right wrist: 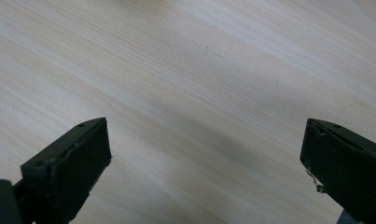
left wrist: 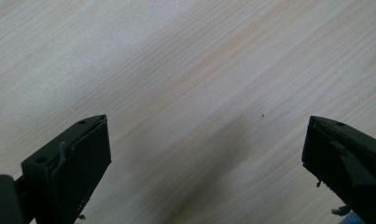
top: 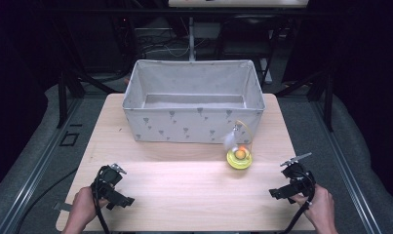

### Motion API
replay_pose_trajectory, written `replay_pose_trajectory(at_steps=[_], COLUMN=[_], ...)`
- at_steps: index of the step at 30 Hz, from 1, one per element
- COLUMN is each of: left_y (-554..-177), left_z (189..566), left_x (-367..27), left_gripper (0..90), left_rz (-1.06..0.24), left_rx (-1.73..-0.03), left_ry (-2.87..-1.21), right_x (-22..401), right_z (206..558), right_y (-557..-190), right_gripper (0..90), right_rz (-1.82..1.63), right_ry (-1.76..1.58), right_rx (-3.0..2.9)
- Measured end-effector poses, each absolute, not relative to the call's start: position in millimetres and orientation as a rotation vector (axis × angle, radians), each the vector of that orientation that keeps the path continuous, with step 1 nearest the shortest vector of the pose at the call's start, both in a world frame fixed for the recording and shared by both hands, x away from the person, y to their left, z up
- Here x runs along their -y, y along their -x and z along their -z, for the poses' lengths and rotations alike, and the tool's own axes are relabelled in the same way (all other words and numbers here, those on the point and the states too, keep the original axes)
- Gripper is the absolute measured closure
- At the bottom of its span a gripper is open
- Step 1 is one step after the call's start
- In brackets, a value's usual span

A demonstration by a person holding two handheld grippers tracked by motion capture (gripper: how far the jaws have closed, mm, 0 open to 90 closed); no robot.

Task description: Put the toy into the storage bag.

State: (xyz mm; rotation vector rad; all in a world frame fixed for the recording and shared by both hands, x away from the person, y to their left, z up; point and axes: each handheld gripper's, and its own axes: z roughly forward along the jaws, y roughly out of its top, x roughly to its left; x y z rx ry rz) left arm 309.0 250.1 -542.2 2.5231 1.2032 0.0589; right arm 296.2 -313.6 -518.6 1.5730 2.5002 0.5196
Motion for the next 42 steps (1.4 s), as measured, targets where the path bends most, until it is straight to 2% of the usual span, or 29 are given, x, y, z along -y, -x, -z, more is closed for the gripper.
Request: replay_pose_trajectory(at_steps=[11, 21, 24, 42], left_y=[-306, -306, -305, -305], left_z=[542, 542, 542, 543], left_x=[-248, -248, -248, -248], left_gripper=[2.0, 2.1, 2.1, 2.1], left_rz=[-0.076, -0.092, -0.098, -0.093], left_rx=[-1.198, -1.206, -1.209, -1.222], left_ry=[-2.554, -2.547, -2.551, -2.545], right_x=[310, 295, 292, 260], right_z=[515, 498, 492, 458], right_y=[-297, -299, -300, -327], right_gripper=[1.7, 2.1, 4.6, 0.1], right_rz=[-0.466, -0.435, -0.457, -0.513], right_ry=[-1.547, -1.473, -1.450, -1.269], right_rx=[-2.545, -2.600, -2.614, -2.695])
